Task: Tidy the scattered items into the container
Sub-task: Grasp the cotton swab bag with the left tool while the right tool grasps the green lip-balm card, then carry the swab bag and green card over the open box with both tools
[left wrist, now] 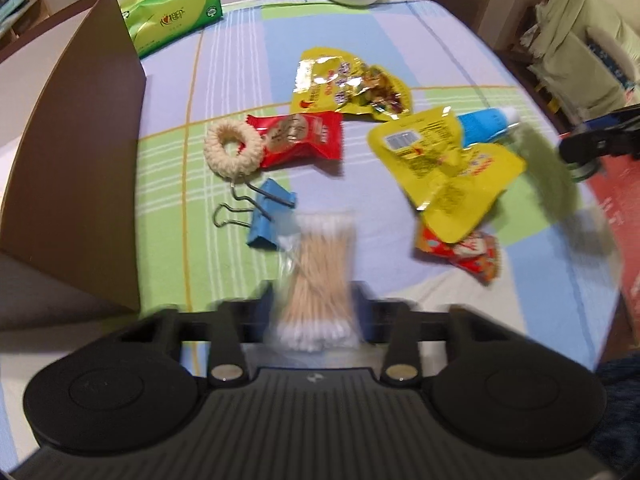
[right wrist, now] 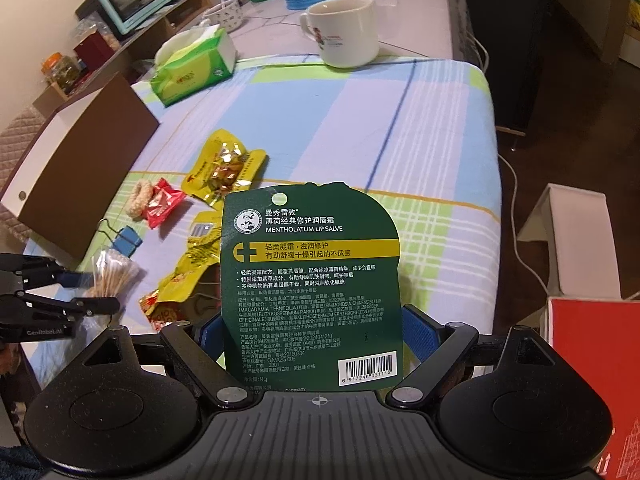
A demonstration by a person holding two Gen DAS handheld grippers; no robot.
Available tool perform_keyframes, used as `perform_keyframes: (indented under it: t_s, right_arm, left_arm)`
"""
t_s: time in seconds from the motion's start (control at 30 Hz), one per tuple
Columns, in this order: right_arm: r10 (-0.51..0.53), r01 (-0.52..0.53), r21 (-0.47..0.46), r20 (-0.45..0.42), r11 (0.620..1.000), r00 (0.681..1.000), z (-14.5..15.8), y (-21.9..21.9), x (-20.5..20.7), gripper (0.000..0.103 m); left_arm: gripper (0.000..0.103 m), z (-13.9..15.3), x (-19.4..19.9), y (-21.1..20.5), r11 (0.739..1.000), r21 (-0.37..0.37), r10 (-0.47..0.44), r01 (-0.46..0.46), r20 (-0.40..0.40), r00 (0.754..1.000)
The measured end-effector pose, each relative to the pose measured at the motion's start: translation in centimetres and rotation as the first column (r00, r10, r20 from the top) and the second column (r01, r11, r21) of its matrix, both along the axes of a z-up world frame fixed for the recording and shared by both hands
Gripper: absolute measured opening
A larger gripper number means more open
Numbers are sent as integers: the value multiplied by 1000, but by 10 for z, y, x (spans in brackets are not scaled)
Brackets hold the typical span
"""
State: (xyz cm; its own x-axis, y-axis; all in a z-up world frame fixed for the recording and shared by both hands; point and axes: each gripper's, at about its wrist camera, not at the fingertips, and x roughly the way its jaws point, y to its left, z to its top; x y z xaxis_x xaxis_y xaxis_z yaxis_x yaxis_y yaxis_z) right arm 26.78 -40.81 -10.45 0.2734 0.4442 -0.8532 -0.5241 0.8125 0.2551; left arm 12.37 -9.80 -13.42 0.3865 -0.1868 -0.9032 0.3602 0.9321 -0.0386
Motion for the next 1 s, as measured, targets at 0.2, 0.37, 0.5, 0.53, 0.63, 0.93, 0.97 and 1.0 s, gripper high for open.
perform_keyframes:
  t_s: [0.2,0.37,0.5,0.53,0.63,0.93,0.97,1.0]
  right_arm:
    - [56,-56,9,12,998,998,3,11,0,86]
    - [102,-102,16,22,995,995,6,20,-1,86]
    - [131,-132,20,42,991,990,14,31,0,86]
    - [137,-138,20,49,990,989,16,34,1,86]
    - [155,-157,22,73,987,985,26,46,2,86]
    - [191,-202,37,199,979,961,78,107,0,86]
    - [191,-204,42,211,978,959,84,117,-1,86]
    - [194,-209,49,221,977,956,90,128,-2,86]
  left_arm:
    - [26,24,-12,2,1000,-5,28,-28,42,999]
    - [26,52,-19,14,998,4,68,-69,97,993]
    - [26,75,-25,23,995,10,100,-102,140,985]
    - [26,80,-26,26,994,11,108,-111,151,983]
    - [26,97,-27,39,991,23,126,-133,186,974]
    - [26,140,-4,116,988,88,101,-129,268,958]
    - [26,144,-1,125,988,96,94,-124,275,957]
    - [26,147,4,135,987,104,87,-121,282,955]
